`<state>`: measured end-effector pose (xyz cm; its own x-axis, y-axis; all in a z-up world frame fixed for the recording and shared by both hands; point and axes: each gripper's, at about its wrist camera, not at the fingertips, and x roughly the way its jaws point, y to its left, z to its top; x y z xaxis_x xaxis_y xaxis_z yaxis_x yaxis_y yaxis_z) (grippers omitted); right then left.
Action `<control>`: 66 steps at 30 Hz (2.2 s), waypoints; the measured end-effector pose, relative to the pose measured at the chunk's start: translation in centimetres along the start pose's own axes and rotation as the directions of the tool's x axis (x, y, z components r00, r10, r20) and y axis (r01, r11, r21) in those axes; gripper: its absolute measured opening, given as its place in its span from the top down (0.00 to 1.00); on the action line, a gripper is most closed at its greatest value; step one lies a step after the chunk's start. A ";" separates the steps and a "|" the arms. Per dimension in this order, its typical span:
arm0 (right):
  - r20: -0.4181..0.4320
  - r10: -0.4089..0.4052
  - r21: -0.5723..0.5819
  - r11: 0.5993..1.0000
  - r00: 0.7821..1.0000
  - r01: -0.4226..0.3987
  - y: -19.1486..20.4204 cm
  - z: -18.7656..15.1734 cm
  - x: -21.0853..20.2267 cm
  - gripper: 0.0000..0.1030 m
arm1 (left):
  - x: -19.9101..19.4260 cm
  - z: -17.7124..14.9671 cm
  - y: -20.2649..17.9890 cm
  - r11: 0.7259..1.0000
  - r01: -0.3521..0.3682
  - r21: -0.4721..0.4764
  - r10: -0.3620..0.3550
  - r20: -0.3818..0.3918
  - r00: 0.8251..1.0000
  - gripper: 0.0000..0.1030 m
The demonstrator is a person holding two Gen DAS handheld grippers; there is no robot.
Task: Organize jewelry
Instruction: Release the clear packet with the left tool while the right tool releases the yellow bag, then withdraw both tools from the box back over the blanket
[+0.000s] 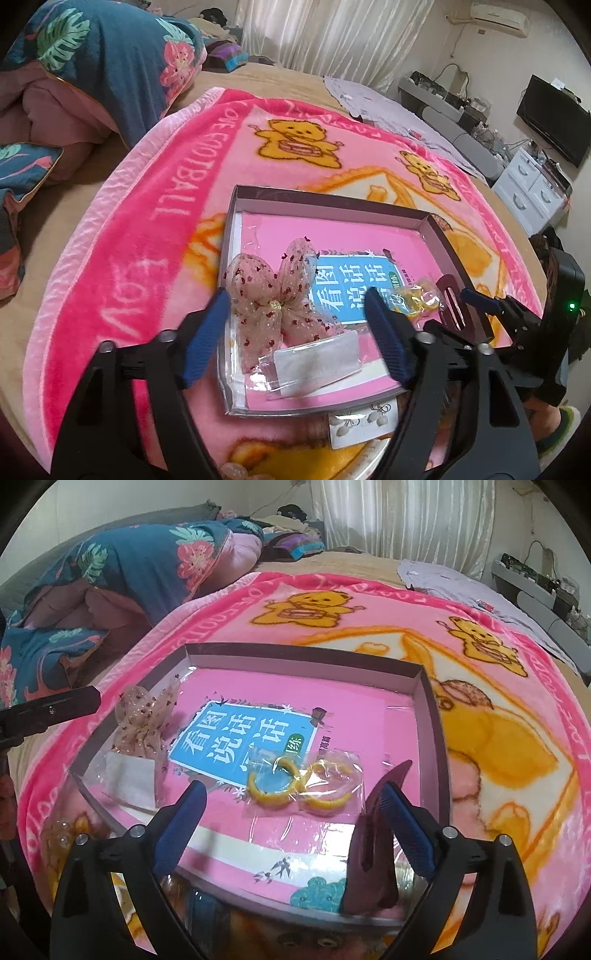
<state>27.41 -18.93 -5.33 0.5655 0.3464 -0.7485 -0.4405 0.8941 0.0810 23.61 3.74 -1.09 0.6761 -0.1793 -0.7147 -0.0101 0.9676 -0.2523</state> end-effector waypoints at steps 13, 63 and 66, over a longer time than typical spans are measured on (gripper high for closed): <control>0.106 -0.014 0.054 0.999 0.994 0.009 -1.0 -1.0 -4.7 0.04 | -1.8 -0.8 -0.1 1.000 -0.005 -0.019 0.005 0.018 1.000 0.17; 0.310 -0.087 0.071 0.995 0.947 0.068 1.1 -6.8 -20.5 0.04 | -14.4 -6.1 -2.2 1.000 -0.015 0.028 0.010 0.144 0.989 0.09; 0.295 -0.088 0.062 0.995 0.952 0.073 1.3 -7.3 -20.3 0.04 | -14.2 -6.8 -2.5 0.999 -0.016 0.046 0.010 0.132 0.991 0.09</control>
<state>10.26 -26.85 5.17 0.7823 0.3350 -0.5252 -0.3544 0.9327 0.0671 9.01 2.66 5.21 0.7672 -0.1449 -0.6248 0.0130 0.9775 -0.2107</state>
